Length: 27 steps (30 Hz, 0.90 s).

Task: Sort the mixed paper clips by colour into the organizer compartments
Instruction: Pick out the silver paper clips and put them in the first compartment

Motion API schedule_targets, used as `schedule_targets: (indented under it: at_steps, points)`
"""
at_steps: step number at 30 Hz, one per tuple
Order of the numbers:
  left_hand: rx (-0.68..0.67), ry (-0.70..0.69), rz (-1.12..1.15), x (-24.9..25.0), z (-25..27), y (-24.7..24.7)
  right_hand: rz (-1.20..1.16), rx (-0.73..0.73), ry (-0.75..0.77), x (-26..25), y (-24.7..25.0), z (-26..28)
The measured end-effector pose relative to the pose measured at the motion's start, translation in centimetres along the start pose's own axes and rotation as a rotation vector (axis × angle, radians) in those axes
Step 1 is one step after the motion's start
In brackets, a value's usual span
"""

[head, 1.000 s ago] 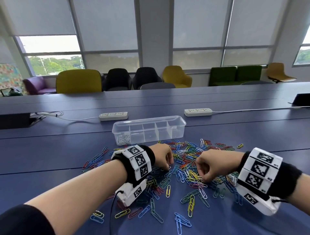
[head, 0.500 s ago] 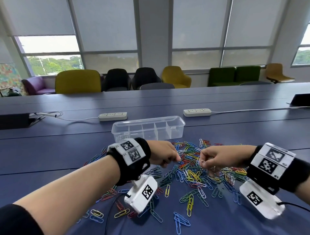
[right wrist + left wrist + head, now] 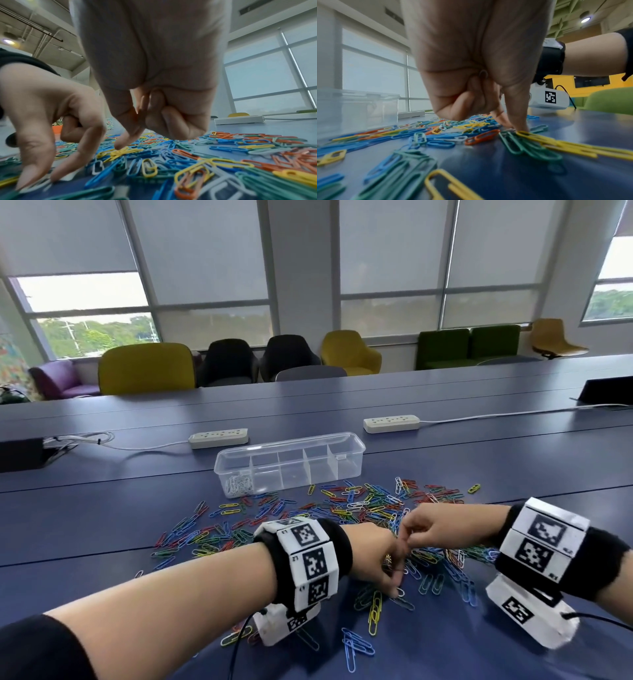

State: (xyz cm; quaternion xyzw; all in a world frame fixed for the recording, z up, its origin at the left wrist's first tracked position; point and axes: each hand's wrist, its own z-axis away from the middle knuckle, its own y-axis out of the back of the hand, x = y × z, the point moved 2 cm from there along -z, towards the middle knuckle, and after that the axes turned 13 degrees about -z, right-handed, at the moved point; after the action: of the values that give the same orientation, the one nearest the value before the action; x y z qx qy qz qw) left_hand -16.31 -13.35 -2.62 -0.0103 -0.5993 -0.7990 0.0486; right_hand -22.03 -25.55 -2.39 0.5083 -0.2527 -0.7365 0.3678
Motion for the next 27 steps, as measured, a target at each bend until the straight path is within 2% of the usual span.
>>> schedule_targets:
  at_steps: [3,6,7,9,11,13,15,18,22,25,27]
  points:
    - [-0.024,0.058,0.023,-0.8,0.3,-0.1,0.006,-0.001,0.050,-0.5,-0.3,0.0]
    - [-0.018,0.160,0.217,-2.4,1.0,0.5,0.059,0.005,0.032,-0.7,-0.6,-0.3]
    - [-0.001,0.209,0.371,-3.0,1.5,0.7,0.072,0.010,0.018,-0.7,-0.7,-0.4]
    - [0.031,0.305,0.865,-4.0,2.5,0.9,0.092,0.027,-0.005,-0.6,-1.0,-0.6]
    - [0.069,0.324,1.345,-5.2,3.3,0.9,0.123,0.037,-0.010,-0.8,-1.2,-0.8]
    - [0.132,0.310,1.693,-6.3,3.9,0.8,0.151,0.028,-0.007,-1.1,-1.2,-0.8]
    - [0.204,0.286,1.945,-7.3,4.3,0.7,0.163,0.008,-0.015,-1.3,-1.2,-0.9]
    - [0.277,0.271,2.134,-8.0,4.5,-0.5,0.165,-0.018,-0.052,-1.4,-1.3,-0.9]
    - [0.318,0.342,2.244,-8.6,4.5,-2.1,0.268,-0.066,-0.111,-2.5,-0.7,-0.5]
    - [0.379,0.347,2.341,-8.5,4.4,-2.4,0.316,0.008,-0.085,-4.4,1.2,-0.4]
    - [0.437,0.339,2.372,-8.3,4.1,-2.6,0.259,0.053,-0.018,-6.3,2.1,-1.0]
